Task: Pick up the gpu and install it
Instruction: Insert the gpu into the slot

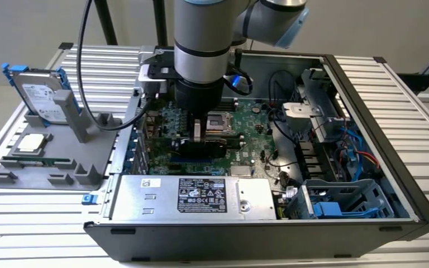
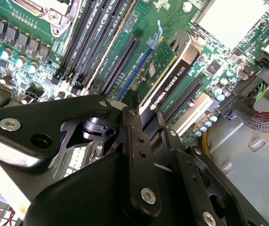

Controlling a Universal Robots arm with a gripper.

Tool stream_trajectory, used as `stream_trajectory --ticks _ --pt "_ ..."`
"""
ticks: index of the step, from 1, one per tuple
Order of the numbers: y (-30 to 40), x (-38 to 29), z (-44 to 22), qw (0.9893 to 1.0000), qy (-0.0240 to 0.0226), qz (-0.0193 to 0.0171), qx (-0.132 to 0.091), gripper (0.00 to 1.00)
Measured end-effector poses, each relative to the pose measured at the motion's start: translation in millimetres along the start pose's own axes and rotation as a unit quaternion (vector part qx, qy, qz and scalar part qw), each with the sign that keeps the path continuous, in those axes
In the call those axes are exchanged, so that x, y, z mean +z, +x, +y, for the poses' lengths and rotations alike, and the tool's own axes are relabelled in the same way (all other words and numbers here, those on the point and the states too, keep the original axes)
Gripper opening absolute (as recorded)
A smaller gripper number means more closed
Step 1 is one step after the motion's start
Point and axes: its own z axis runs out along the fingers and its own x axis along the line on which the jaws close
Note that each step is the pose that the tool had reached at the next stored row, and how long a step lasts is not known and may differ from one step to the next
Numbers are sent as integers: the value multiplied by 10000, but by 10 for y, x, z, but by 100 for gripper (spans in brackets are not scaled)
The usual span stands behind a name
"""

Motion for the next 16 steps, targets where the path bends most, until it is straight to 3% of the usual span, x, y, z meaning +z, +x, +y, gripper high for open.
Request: stream_trajectory --ticks 8,16 --pt "34 2 1 10000 -1 1 9 0" --pt "33 52 -1 10000 -1 1 11 0"
